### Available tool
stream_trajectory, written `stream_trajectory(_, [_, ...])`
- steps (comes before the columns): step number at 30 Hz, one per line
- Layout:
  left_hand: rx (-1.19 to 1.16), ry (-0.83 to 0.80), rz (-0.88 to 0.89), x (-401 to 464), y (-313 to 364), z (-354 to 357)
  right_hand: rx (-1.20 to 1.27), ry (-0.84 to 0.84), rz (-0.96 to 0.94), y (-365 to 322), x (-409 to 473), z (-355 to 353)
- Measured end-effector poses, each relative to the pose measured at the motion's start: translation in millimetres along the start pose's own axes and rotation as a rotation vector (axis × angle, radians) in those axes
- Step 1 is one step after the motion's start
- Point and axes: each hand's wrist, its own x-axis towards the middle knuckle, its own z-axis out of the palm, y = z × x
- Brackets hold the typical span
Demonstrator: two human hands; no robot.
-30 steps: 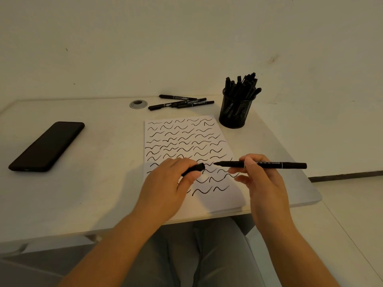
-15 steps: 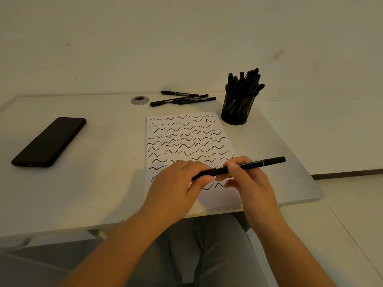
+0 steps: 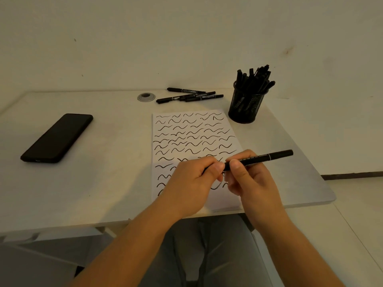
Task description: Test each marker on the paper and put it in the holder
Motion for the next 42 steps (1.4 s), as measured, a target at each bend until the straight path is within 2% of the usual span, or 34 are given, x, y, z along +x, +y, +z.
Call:
stream_trajectory(4, [-0.018, -0.034, -0.031, 4, 1, 1, -0.091, -0.003, 0.05, -3, 8, -6])
stream_trajectory(7, [0.052, -0.005, -0.053, 10, 0, -1, -0.277, 0.146, 0.036, 1, 16, -6])
stream_trajectory(9, [0.131, 0.038, -0.071, 17, -2, -5, -0.451, 0.248, -0.071, 4, 19, -5])
stream_trajectory(11, [0.2, 0.072, -0.082, 23, -3, -10, -0.717, 0.304, -0.28, 6, 26, -9])
stream_trajectory(14, [0.286, 0.097, -0.05, 35, 1, -17, -1.031, 0.227, -0.542, 5, 43, -15])
stream_trajectory(17, [0.36, 0.103, 0.042, 50, 8, -19, -1.153, 0.148, -0.696, -1, 60, -20])
stream_trajectory(20, [0.339, 0.095, 0.119, 67, 13, -25, -1.187, 0.076, -0.71, -8, 77, -30])
stream_trajectory(22, [0.238, 0.064, 0.17, 79, 16, -31, -1.167, 0.081, -0.634, -16, 90, -38])
stream_trajectory(24, [0.147, 0.036, 0.163, 93, 14, -38, -1.077, 0.161, -0.511, -26, 105, -45])
stream_trajectory(26, [0.148, 0.015, 0.085, 113, 6, -44, -0.93, 0.259, -0.413, -36, 122, -54])
stream_trajectory(30, [0.324, -0.038, -0.072, 164, -23, -55, -0.663, 0.355, -0.389, -53, 157, -72])
stream_trajectory(33, [0.416, -0.033, -0.169, 194, -45, -64, -0.574, 0.388, -0.375, -57, 178, -80])
stream_trajectory(36, [0.537, -0.031, -0.209, 218, -62, -70, -0.592, 0.386, -0.37, -53, 193, -83])
stream_trajectory(42, [0.732, -0.048, -0.152, 254, -86, -73, -0.739, 0.323, -0.317, -33, 208, -79])
